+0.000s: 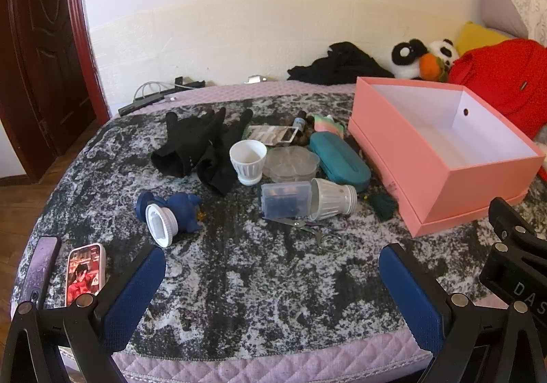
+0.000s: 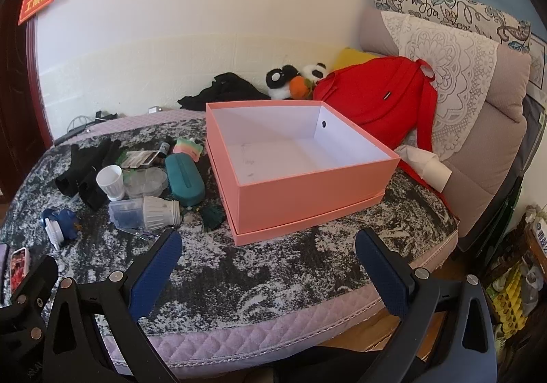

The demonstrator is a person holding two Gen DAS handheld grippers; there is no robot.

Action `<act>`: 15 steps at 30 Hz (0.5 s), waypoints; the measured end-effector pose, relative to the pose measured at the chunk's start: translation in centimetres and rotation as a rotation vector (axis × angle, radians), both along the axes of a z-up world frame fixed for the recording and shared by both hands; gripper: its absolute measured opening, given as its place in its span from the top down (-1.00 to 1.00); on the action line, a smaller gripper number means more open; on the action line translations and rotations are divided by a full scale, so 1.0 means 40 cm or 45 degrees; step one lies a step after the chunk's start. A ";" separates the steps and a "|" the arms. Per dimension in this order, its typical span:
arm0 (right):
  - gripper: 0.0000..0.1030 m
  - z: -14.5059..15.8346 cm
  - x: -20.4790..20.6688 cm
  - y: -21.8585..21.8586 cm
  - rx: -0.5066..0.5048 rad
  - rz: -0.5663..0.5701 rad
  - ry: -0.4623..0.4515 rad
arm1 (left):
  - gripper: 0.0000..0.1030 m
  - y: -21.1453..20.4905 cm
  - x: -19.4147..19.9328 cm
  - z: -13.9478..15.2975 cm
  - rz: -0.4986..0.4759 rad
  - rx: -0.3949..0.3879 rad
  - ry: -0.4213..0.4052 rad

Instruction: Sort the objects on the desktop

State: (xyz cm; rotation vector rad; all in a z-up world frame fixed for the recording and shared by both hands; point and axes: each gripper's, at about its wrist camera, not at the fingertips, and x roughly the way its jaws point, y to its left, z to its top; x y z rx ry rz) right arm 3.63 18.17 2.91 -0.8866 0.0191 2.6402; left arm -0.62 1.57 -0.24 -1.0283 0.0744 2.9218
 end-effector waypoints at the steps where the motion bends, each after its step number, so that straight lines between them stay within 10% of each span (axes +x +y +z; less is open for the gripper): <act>1: -1.00 0.000 0.000 0.000 0.002 0.000 0.001 | -1.00 0.000 -0.001 -0.001 0.000 0.000 -0.001; 15: -1.00 0.002 0.002 0.007 -0.009 -0.003 0.009 | -1.00 0.005 -0.004 -0.006 -0.007 -0.001 -0.009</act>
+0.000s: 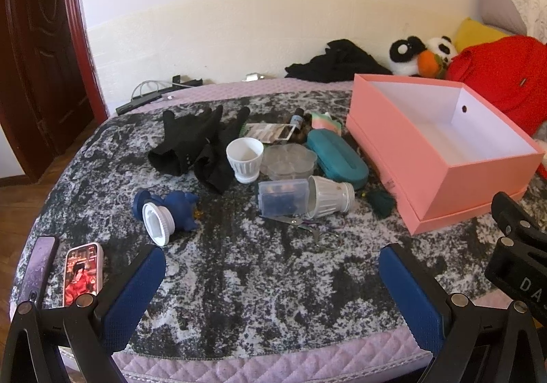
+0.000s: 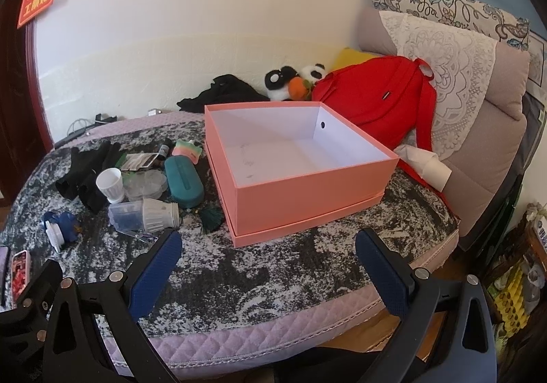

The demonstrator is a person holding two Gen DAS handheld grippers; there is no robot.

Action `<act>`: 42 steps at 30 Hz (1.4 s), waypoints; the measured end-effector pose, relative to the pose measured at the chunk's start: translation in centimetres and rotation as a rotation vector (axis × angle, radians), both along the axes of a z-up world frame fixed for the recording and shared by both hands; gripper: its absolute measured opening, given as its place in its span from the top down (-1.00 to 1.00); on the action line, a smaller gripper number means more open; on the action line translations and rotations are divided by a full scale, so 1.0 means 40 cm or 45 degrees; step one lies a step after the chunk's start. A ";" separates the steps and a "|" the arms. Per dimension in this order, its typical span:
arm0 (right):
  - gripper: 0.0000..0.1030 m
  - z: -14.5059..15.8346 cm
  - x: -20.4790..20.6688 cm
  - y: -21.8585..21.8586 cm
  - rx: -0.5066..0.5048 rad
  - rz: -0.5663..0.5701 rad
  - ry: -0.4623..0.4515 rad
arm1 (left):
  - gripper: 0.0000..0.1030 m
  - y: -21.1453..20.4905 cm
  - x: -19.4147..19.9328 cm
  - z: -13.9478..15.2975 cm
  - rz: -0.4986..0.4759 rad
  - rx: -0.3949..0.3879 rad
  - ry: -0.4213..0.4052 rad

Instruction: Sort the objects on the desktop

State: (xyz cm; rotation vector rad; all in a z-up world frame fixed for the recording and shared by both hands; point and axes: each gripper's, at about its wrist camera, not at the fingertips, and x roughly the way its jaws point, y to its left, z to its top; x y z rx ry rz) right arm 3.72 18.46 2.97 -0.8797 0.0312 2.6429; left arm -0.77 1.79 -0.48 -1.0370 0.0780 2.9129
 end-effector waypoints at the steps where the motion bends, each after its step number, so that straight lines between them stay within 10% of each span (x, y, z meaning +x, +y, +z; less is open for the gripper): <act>1: -1.00 -0.001 0.000 0.000 0.001 0.000 -0.001 | -1.00 -0.001 0.000 0.000 0.000 0.001 -0.001; 11: -1.00 -0.007 -0.016 -0.008 -0.007 0.030 0.014 | -1.00 -0.038 -0.013 0.000 0.035 -0.001 -0.007; 20: -1.00 -0.031 -0.111 -0.104 -0.027 0.409 0.032 | -1.00 -0.236 -0.083 -0.045 0.216 0.108 -0.084; 31: -0.99 -0.213 -0.393 -0.219 0.027 0.661 -0.286 | -1.00 -0.331 -0.268 -0.212 0.266 0.017 -0.251; 42: -1.00 -0.363 -0.550 -0.183 0.031 0.524 -0.486 | -1.00 -0.341 -0.425 -0.295 0.285 -0.030 -0.350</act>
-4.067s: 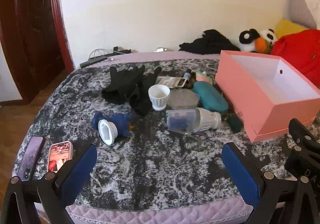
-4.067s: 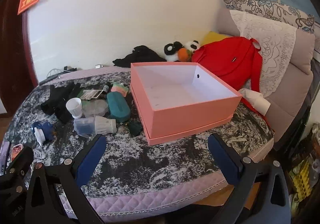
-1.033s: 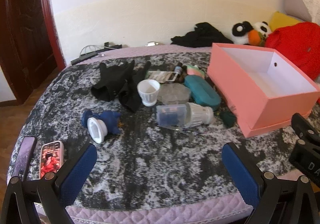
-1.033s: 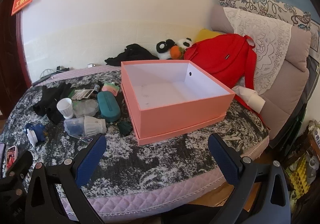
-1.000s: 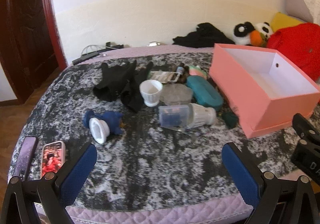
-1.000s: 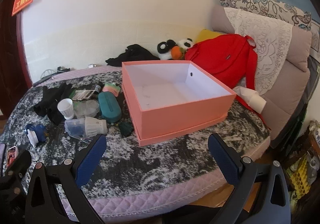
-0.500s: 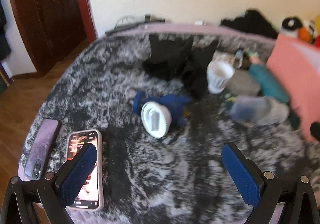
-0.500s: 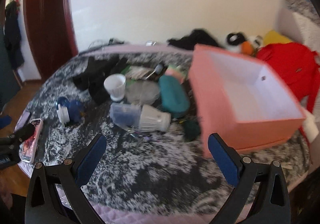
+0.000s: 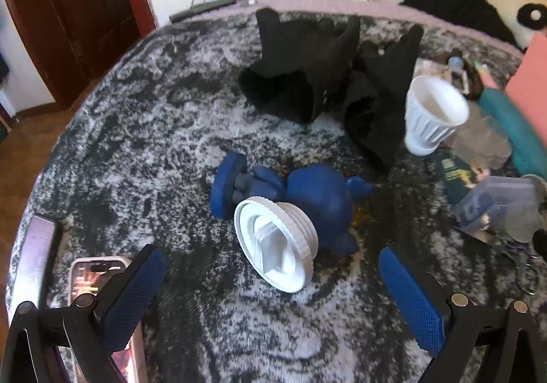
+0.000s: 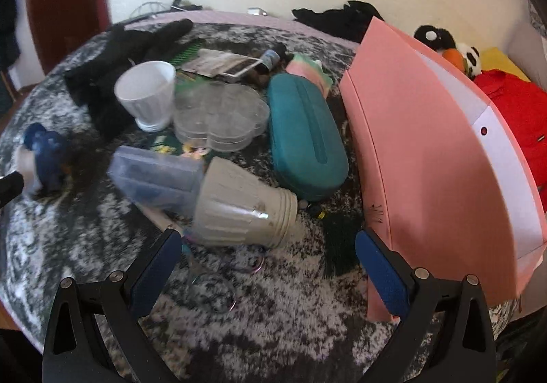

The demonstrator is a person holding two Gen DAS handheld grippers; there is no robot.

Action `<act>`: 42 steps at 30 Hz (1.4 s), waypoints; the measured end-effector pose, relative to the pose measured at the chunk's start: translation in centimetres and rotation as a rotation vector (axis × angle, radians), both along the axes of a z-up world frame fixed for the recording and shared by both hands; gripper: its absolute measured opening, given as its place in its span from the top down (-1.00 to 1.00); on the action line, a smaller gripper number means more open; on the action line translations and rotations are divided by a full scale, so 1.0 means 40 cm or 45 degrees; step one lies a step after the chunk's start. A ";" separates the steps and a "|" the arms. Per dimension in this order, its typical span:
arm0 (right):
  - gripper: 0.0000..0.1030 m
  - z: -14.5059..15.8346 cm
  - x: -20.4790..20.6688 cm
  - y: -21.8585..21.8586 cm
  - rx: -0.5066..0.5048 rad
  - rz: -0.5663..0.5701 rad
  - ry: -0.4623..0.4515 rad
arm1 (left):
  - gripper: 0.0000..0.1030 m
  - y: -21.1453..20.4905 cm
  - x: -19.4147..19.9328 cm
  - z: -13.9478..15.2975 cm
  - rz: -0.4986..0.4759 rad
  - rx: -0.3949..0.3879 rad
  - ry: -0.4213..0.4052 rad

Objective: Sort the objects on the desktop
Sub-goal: 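Grasp the white ribbed cap with the left tool while the right tool grasps the white cone cup, then carry the cap and cone cup over the pink box and open both tools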

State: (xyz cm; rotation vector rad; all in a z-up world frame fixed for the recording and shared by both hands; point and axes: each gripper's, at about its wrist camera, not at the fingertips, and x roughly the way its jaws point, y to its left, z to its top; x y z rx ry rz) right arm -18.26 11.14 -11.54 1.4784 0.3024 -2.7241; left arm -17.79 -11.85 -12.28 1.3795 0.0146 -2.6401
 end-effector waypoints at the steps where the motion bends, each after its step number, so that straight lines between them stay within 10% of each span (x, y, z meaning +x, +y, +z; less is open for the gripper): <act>1: -1.00 -0.007 -0.008 0.001 0.001 -0.005 -0.008 | -1.00 -0.001 -0.006 -0.007 -0.003 0.001 -0.012; 12: -0.93 -0.062 -0.085 0.025 -0.132 -0.101 -0.115 | -0.70 -0.034 -0.052 -0.090 0.001 0.035 -0.133; 14: -0.61 -0.070 -0.092 0.035 -0.191 -0.111 -0.143 | -0.08 -0.026 -0.059 -0.091 -0.022 0.054 -0.123; 16: -0.12 -0.073 -0.094 0.045 -0.252 -0.124 -0.160 | -0.09 -0.019 -0.065 -0.095 -0.025 0.033 -0.126; 24: 0.02 -0.038 -0.065 0.056 -0.335 -0.108 -0.162 | -0.07 -0.015 -0.015 -0.032 -0.022 0.012 -0.018; 26: 0.83 -0.025 -0.050 0.061 -0.351 -0.100 -0.143 | -0.07 -0.018 0.002 -0.013 -0.014 0.021 0.004; 27: 0.89 -0.017 -0.043 0.067 -0.385 -0.102 -0.146 | -0.07 -0.020 0.009 -0.005 -0.012 0.029 0.014; 42: 0.91 0.142 0.129 0.062 -0.446 0.035 0.027 | -0.07 0.012 0.142 0.140 -0.091 0.124 0.177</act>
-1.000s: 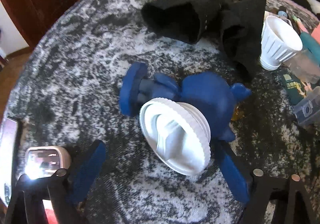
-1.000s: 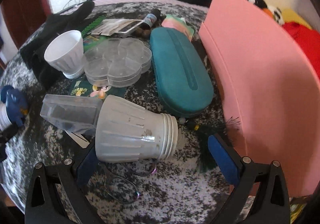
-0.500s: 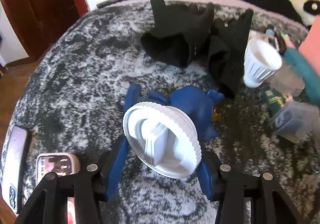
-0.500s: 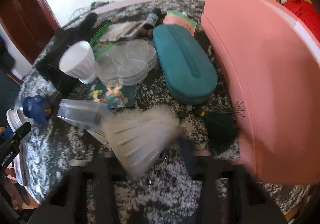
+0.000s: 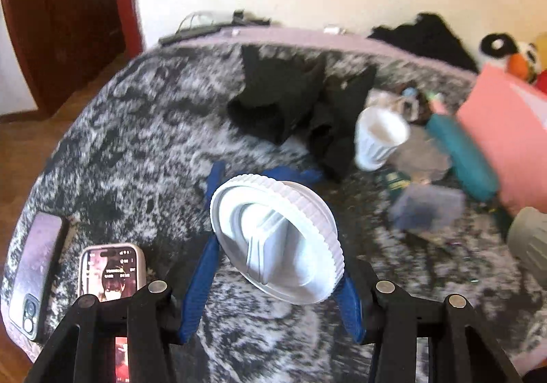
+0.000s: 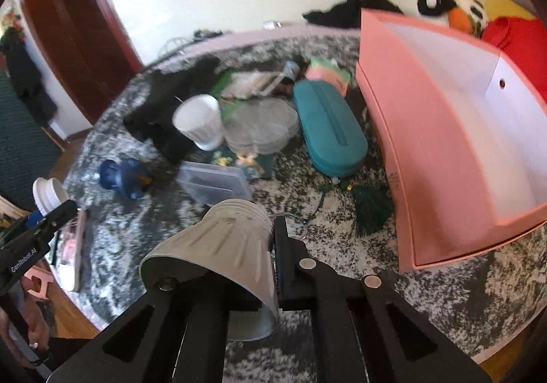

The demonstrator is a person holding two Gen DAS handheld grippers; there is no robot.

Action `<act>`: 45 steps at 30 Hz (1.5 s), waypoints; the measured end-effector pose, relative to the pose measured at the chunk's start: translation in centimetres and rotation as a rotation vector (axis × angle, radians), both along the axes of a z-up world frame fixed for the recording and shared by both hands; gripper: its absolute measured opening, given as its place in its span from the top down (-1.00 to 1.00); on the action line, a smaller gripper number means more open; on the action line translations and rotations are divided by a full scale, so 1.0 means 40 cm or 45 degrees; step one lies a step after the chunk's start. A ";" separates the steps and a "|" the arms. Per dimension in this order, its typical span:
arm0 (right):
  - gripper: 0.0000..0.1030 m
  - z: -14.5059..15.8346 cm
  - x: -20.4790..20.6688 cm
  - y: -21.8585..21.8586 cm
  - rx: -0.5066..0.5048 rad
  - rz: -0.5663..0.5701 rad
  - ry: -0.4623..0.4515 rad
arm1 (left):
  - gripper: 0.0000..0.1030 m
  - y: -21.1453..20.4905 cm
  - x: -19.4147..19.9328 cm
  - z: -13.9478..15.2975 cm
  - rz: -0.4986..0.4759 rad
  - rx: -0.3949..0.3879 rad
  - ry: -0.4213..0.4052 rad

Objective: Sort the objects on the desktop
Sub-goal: 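Carry the cap and cone cup over the pink box and open both tools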

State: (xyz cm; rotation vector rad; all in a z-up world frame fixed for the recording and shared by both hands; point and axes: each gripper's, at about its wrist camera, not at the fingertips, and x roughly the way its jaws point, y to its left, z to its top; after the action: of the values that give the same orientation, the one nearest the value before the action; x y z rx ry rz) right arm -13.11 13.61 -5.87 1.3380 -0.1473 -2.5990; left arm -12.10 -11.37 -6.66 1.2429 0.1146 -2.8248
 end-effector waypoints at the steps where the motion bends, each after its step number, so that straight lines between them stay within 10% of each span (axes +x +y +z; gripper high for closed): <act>1: 0.91 0.017 0.016 0.001 -0.003 0.006 0.023 | -0.07 0.010 0.012 0.020 -0.012 0.001 0.021; 20: 0.90 0.345 0.217 0.372 -0.033 -0.404 0.471 | -0.07 0.526 0.034 0.370 -0.434 -0.032 0.339; 28: 0.89 0.317 0.044 0.656 -0.005 -0.671 0.273 | -0.07 0.826 -0.147 0.306 -0.660 0.013 0.149; 30: 0.74 0.287 -0.034 0.700 0.040 -0.670 0.132 | -0.09 0.877 -0.218 0.257 -0.694 0.050 -0.012; 32: -0.62 0.242 -0.113 0.727 0.119 -0.697 -0.033 | -0.10 0.906 -0.266 0.216 -0.689 0.052 -0.138; 33: -0.77 0.227 -0.129 0.735 0.141 -0.717 -0.074 | -0.11 0.913 -0.284 0.198 -0.671 0.032 -0.188; 40: -0.74 0.237 -0.092 0.735 0.152 -0.740 -0.056 | -0.47 0.878 -0.303 0.211 -0.627 0.118 -0.249; 45: -0.74 0.304 -0.011 0.609 0.147 -0.620 0.160 | -0.53 0.722 -0.243 0.201 -0.490 0.072 -0.147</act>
State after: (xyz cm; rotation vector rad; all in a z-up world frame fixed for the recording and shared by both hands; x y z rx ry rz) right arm -13.55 37.97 6.27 1.3004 -0.3466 -3.1287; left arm -21.83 17.51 1.38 1.5913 -0.0579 -3.0702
